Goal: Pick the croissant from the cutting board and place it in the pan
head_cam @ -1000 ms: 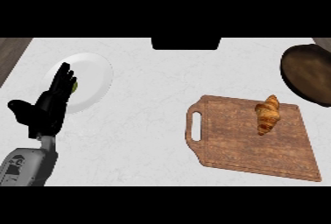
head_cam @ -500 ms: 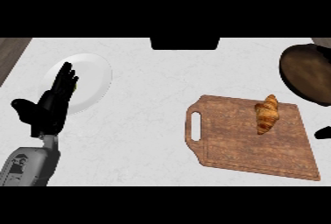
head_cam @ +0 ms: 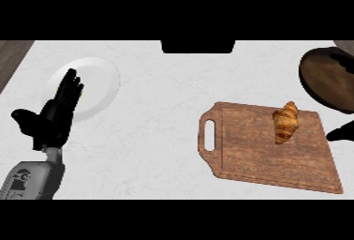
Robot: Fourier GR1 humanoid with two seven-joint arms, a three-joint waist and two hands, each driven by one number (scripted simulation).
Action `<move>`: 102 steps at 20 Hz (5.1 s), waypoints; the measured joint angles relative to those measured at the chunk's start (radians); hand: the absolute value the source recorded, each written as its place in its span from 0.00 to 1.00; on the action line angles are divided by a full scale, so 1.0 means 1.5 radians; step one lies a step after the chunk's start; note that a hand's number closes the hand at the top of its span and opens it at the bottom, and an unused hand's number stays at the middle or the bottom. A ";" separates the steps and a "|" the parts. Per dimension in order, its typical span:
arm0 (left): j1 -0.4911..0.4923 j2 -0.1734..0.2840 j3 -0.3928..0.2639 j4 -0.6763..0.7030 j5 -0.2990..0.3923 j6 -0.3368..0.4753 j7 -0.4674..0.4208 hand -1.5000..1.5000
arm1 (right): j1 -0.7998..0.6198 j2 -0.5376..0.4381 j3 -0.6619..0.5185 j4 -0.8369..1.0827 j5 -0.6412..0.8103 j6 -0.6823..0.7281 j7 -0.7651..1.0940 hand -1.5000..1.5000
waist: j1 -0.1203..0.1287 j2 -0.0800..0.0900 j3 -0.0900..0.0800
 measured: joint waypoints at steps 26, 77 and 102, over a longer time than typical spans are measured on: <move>-0.012 -0.031 0.035 0.002 -0.041 -0.028 0.009 0.50 | -0.063 0.133 0.053 0.167 0.261 0.109 -0.054 0.00 | 0.000 0.000 0.000; -0.003 -0.060 0.074 -0.008 -0.072 -0.061 0.016 0.50 | 0.094 0.374 0.139 -0.132 0.583 -0.007 -0.047 1.00 | -0.014 -0.005 -0.001; -0.027 -0.070 0.068 0.009 -0.079 -0.066 0.008 0.50 | -0.135 0.210 -0.314 0.234 0.374 -0.163 -0.263 1.00 | 0.013 0.006 0.001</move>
